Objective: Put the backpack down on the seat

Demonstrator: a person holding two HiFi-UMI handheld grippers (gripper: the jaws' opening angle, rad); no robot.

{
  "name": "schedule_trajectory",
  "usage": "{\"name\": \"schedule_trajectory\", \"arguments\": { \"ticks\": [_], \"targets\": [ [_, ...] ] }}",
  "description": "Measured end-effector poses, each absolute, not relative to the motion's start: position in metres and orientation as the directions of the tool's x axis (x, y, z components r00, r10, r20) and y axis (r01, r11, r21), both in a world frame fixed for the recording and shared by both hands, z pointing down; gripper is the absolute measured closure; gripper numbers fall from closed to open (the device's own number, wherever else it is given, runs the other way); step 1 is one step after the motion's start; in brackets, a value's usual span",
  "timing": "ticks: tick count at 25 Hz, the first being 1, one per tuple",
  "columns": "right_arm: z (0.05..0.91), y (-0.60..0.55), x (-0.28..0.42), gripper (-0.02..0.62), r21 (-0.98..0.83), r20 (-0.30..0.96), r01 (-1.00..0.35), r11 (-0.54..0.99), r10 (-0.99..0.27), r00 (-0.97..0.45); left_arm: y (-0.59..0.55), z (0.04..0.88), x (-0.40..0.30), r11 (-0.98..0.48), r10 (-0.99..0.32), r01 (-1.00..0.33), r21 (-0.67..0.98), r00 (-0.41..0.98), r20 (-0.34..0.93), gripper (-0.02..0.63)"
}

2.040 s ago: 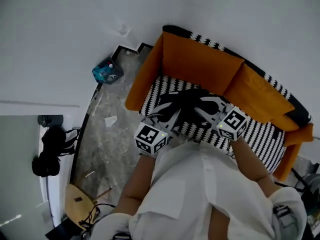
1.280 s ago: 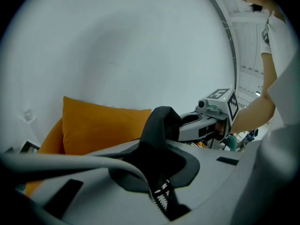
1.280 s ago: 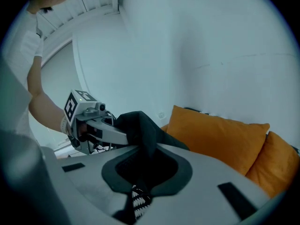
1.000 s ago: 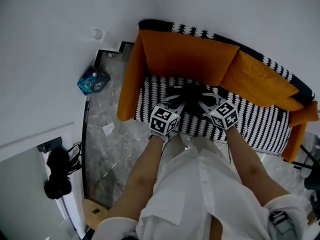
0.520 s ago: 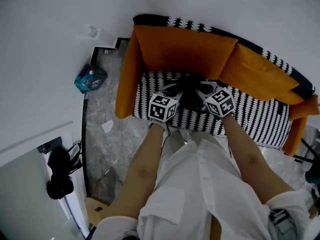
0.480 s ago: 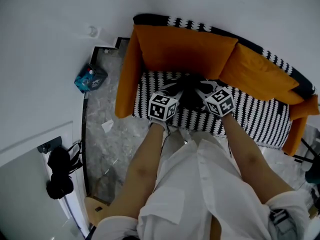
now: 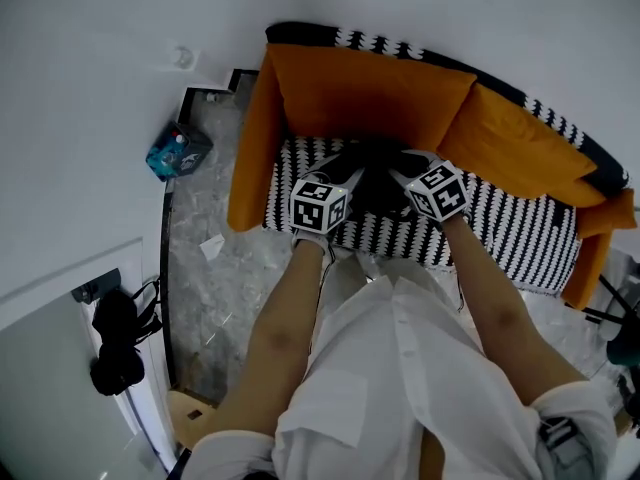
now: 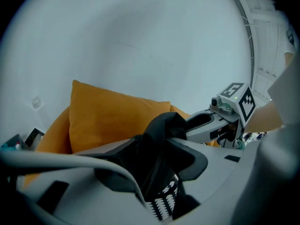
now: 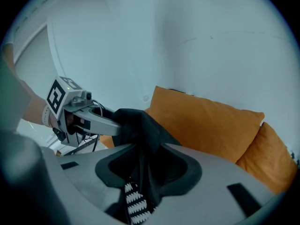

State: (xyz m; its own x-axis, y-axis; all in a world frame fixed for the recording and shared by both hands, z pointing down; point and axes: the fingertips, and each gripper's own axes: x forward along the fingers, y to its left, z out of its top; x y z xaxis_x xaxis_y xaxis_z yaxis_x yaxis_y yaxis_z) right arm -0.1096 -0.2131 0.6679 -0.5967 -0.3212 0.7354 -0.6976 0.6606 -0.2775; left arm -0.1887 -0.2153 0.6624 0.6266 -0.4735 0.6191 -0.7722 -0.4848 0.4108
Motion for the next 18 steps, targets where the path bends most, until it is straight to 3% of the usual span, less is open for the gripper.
{"name": "schedule_trajectory", "arguments": {
  "ticks": [8,18],
  "targets": [
    [0.631,-0.202,-0.094,0.393,-0.187,0.797,-0.664,0.724,-0.283,-0.533,-0.206,0.631,-0.195,-0.520,-0.503,-0.759,0.391,0.642,0.578,0.400],
    [0.574,-0.178,-0.101,0.403,-0.226,0.662,-0.649,0.727,-0.374,-0.650,-0.186,0.566,-0.196,-0.562,-0.563,-0.730,0.389,0.682,0.466,0.400]
  ]
}}
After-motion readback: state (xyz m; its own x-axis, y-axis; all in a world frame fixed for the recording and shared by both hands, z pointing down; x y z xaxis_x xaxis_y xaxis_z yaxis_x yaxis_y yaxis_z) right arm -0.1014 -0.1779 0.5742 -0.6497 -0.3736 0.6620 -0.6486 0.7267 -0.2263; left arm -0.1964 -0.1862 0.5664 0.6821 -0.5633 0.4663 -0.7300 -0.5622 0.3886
